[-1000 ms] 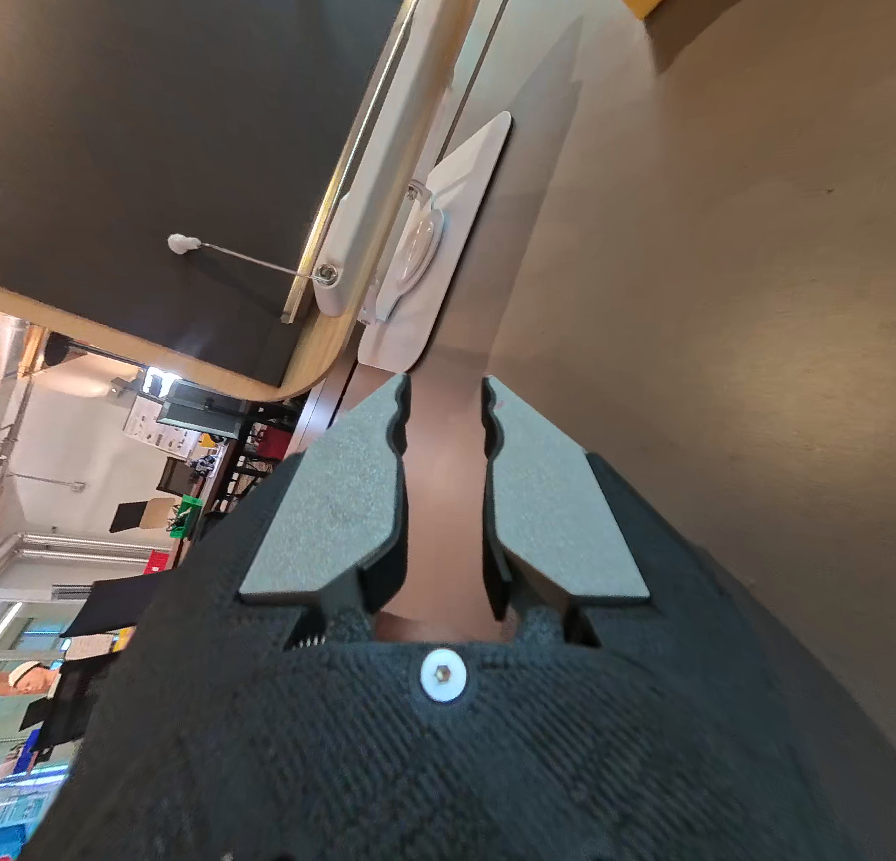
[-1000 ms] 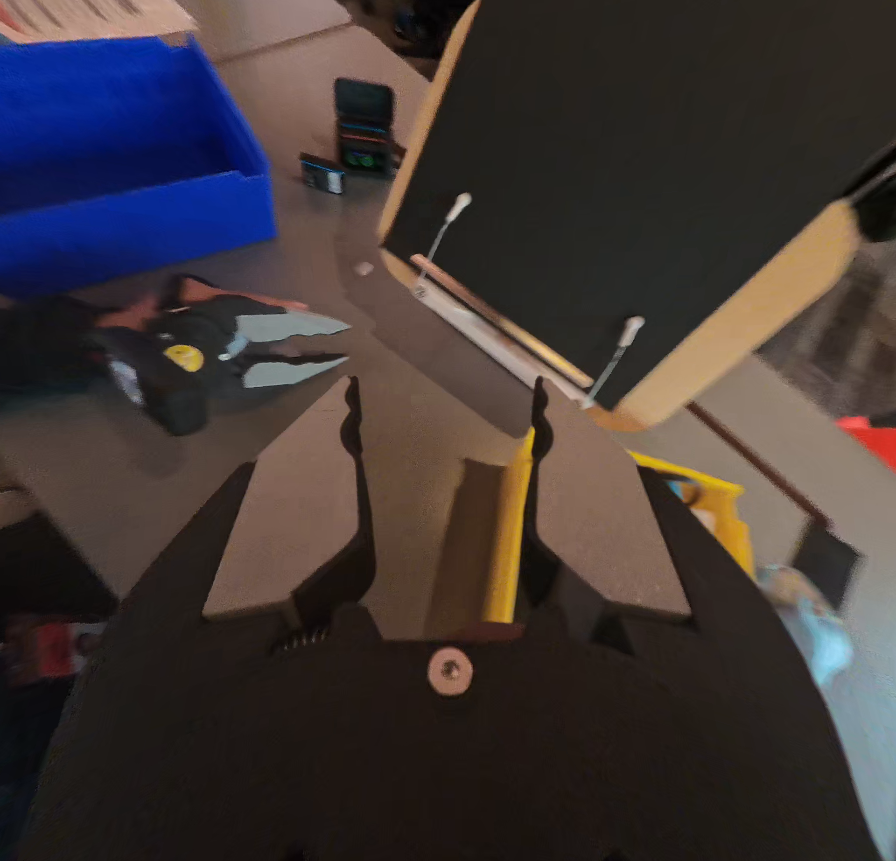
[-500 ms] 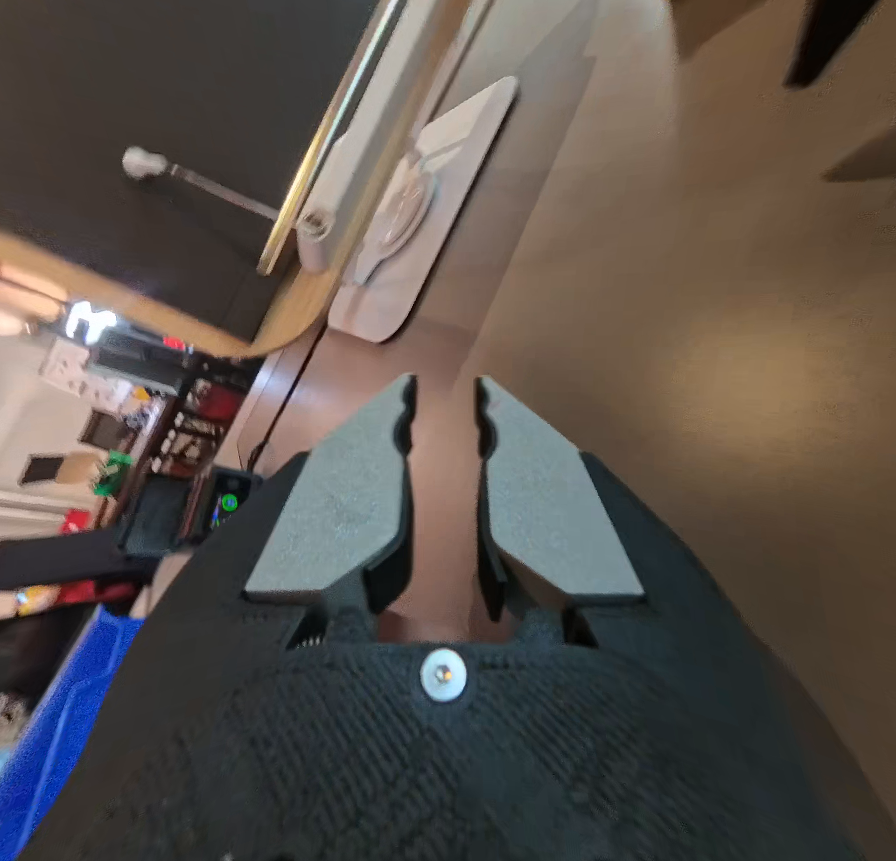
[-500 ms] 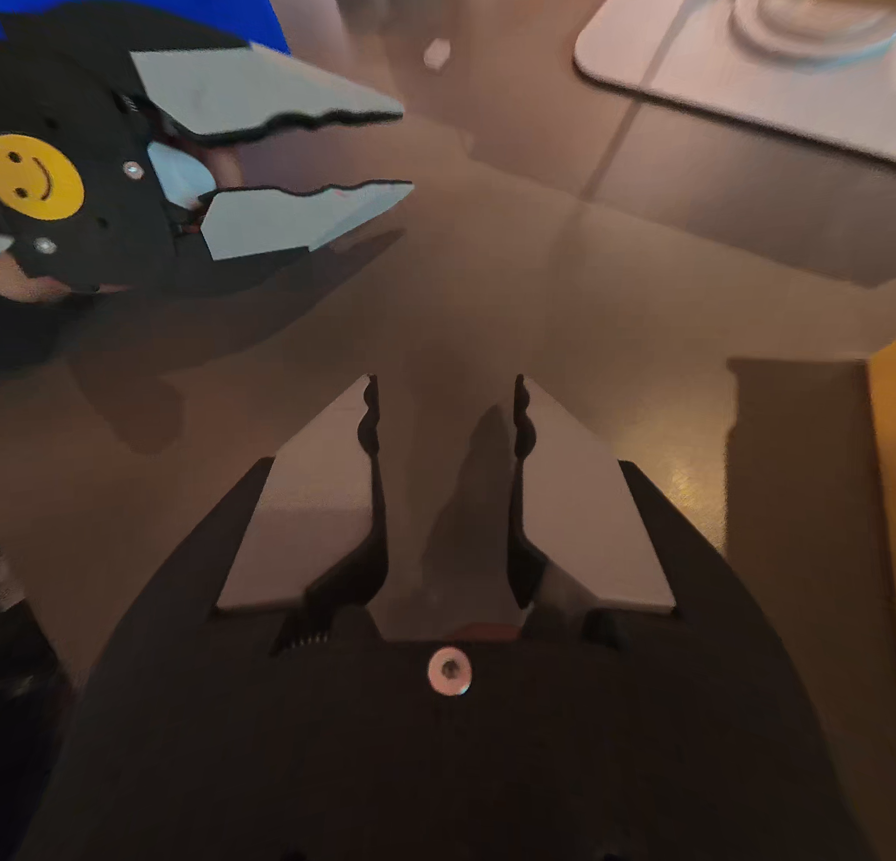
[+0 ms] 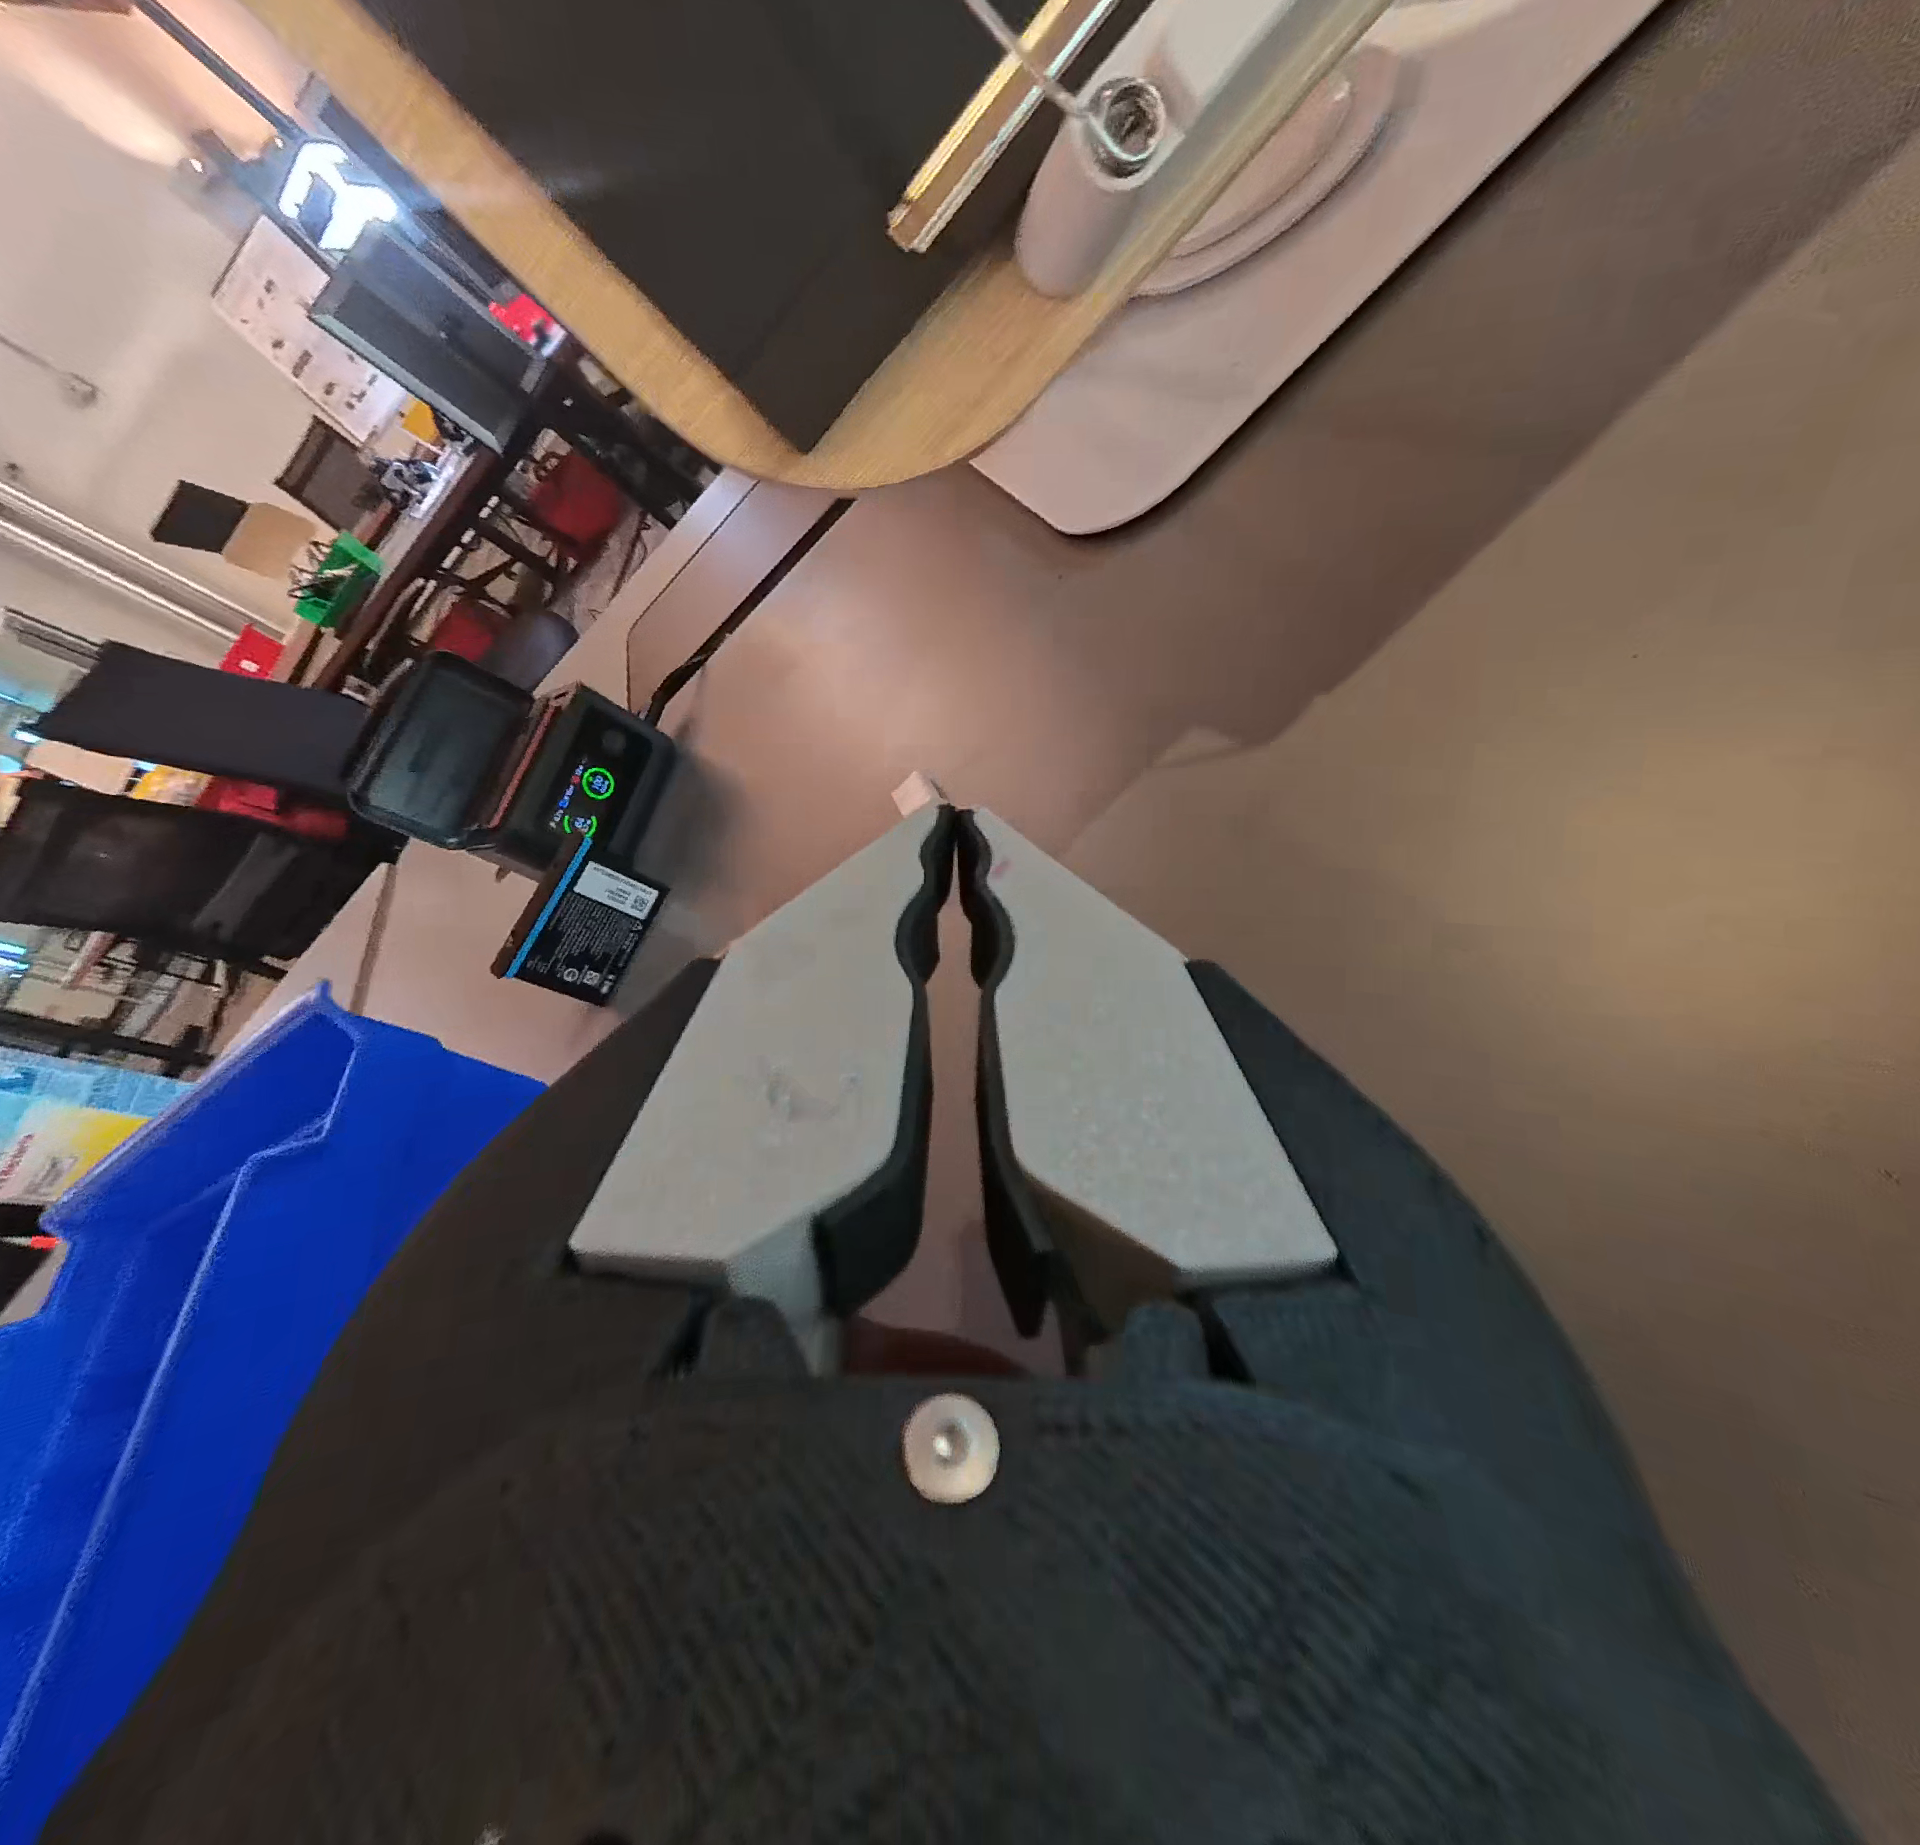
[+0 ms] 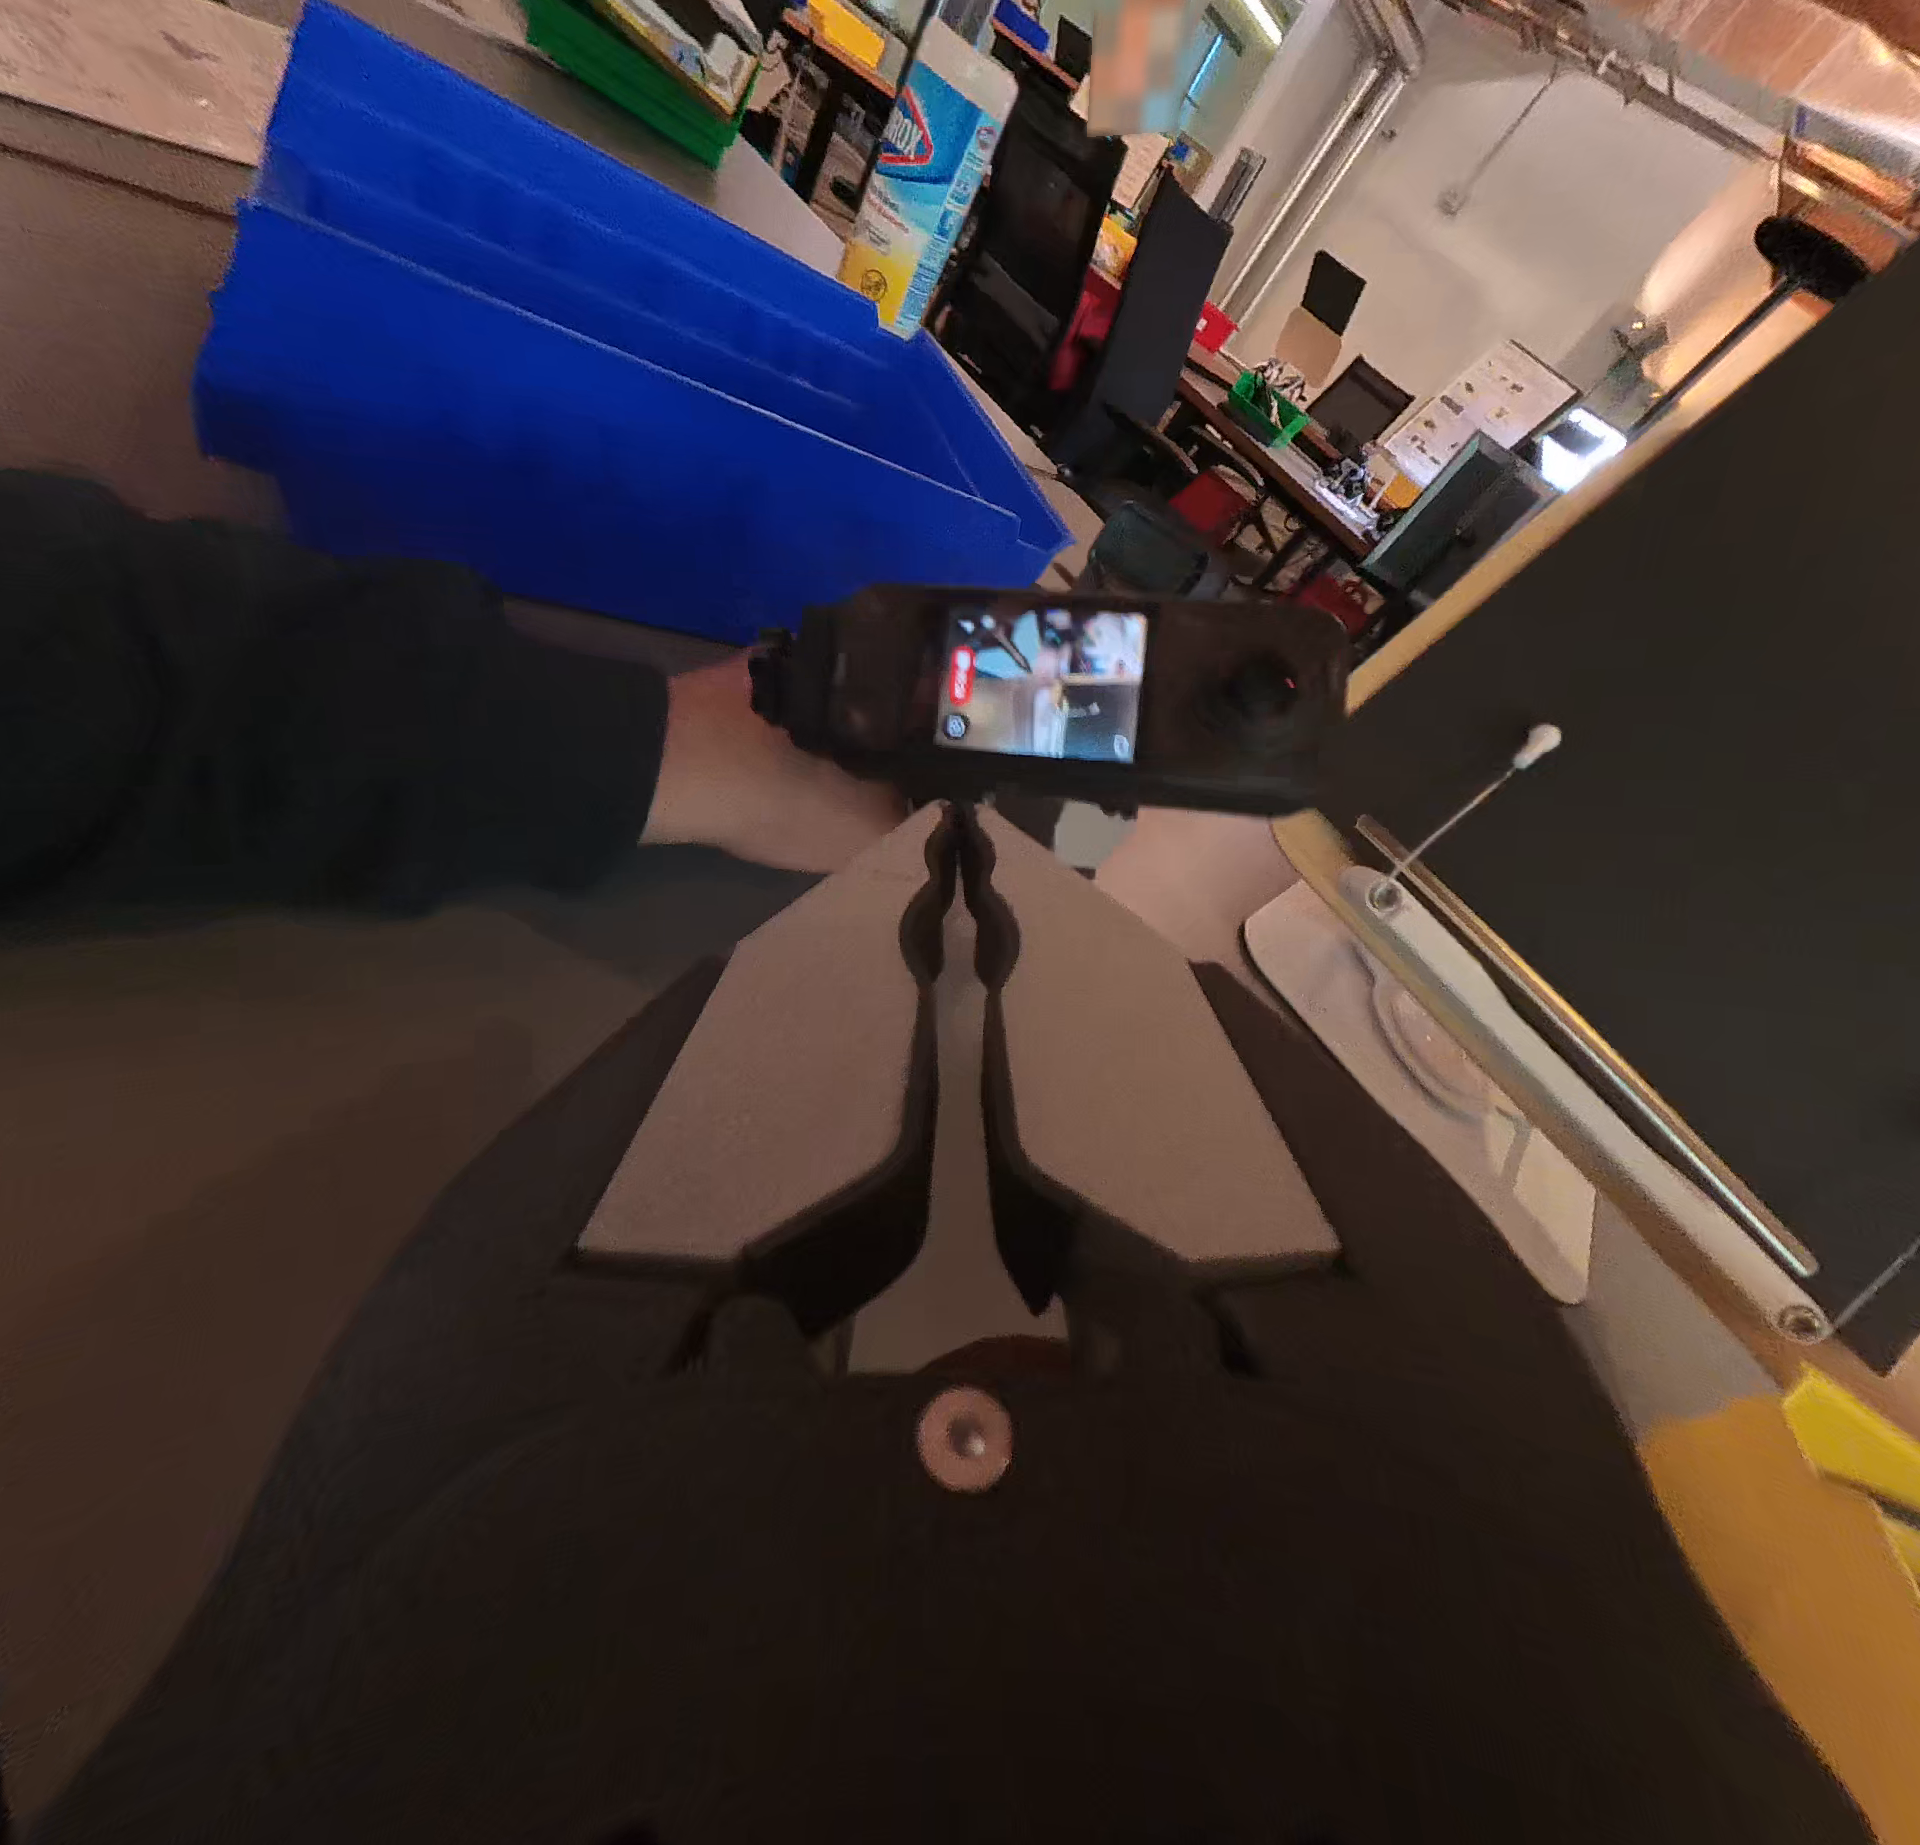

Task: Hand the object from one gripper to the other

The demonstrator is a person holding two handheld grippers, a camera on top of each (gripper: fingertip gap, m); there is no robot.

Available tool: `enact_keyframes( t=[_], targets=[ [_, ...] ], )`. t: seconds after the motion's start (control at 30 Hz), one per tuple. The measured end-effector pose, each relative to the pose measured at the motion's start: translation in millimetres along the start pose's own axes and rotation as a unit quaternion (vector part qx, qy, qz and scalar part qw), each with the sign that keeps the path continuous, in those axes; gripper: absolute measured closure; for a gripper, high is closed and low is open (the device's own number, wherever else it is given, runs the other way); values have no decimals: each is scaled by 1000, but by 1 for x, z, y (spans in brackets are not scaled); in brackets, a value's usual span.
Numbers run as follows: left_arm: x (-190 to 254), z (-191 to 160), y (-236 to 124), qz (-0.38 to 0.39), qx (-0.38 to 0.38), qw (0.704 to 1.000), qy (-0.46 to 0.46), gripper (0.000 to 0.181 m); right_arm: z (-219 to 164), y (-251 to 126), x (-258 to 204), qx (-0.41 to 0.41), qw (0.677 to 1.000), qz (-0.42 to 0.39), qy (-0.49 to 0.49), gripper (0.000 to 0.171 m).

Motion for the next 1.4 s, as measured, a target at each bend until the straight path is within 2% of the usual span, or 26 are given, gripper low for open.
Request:
enact_keyframes(
  t=[0.27,0.47,0.77,0.9,0.93,0.97,1.0,1.03,1.1,1.17,1.2,1.23,1.27,1.33,1.4],
  targets=[
    [9,2,0,22,3,999,37,181,3,20,-9,23,1000,8,-10,171],
    [9,2,2,27,-1,999,40,181,0,29,-6,3,1000,8,-11,171],
    [11,2,1,20,3,999,43,181,3,23,-5,24,1000,-3,-1,171],
    [9,1,-21,-21,10,1000,8,181,2,-24,5,63,996,-43,47,171],
    [8,1,-34,-52,5,999,-13,180,-1,-42,10,61,995,-60,55,160],
    [5,1,-52,-86,-4,996,-22,144,-5,-63,15,51,994,-82,59,149],
    [-3,0,-74,-108,-2,994,-25,121,-10,-86,20,38,992,-109,59,144],
    [-16,-1,-99,-114,15,993,-33,117,-17,-111,26,23,988,-138,59,139],
    [-47,-7,-153,-136,49,988,-56,92,-35,-158,39,-8,978,-197,69,123],
    [-82,-22,-200,-137,61,985,-83,93,-59,-200,54,-58,960,-254,102,95],
    [-99,-33,-218,-125,58,986,-98,95,-73,-216,60,-89,954,-260,118,99],
    [-114,-48,-231,-112,48,986,-110,95,-87,-231,66,-116,950,-257,137,114],
    [-128,-64,-238,-92,29,988,-118,95,-100,-241,71,-130,947,-246,160,113],
    [-149,-99,-234,-41,-27,991,-127,92,-119,-247,80,-125,949,-206,202,109],
    [-158,-125,-213,-7,-85,988,-125,87,-135,-235,90,-150,945,-160,244,95]
  ],
)
Point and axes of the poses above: each gripper's, where its closed fingertips meet, y out along the fingers, z out of its top, x = y × z across the jaws, the point moved 10 cm from there along -y, back along the fingers, and after that the axes turned 14 degrees about z, right-handed, at the moved point
